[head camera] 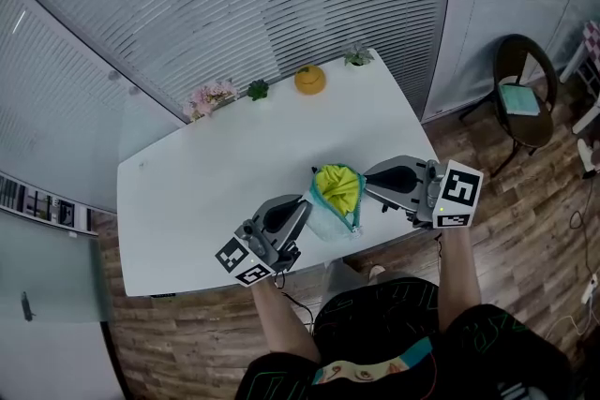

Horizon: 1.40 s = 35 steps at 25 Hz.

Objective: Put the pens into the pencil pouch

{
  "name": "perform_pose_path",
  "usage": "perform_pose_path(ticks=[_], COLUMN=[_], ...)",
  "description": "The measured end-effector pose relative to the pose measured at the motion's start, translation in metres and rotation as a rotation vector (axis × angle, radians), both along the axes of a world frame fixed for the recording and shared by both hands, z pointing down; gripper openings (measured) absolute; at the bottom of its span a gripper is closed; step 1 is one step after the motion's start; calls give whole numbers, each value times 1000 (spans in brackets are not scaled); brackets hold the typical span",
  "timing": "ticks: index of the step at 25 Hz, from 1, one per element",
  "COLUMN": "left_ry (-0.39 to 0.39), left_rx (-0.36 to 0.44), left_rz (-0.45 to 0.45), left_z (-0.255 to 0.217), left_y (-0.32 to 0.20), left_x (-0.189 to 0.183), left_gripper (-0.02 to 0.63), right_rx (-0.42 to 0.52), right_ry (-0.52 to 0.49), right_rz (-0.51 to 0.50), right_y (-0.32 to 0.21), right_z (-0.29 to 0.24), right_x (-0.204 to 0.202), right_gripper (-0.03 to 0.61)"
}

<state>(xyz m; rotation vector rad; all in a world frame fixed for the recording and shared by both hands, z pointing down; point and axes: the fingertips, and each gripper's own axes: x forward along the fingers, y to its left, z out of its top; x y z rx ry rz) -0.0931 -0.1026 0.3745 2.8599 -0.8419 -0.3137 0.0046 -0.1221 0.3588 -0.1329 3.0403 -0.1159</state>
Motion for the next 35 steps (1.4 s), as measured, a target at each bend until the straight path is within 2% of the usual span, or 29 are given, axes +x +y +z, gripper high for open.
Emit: perform_pose_path(ticks=[8, 16, 21, 27, 35], left_ry=[36, -1, -44, -84, -84], left_rx=[9, -14, -47, -106, -157], left_rz=[-41, -124, -181, -257, -320], left_z=[-1, 8, 19, 40, 58], left_y=[2, 10, 23, 40, 55], left_x=[-11, -28, -43, -66, -84], left_gripper=[3, 3, 3, 3, 3], right_rx=[-32, -80, -131, -211, -365], right_ry=[-35, 87, 139, 219, 432], right_rz=[-2, -45, -65, 12, 185], right_y=[-2, 4, 5, -13, -50], right_z=[2, 36, 54, 85, 137], right_x=[8, -16, -33, -52, -80], right_gripper=[6, 11, 68, 80, 80])
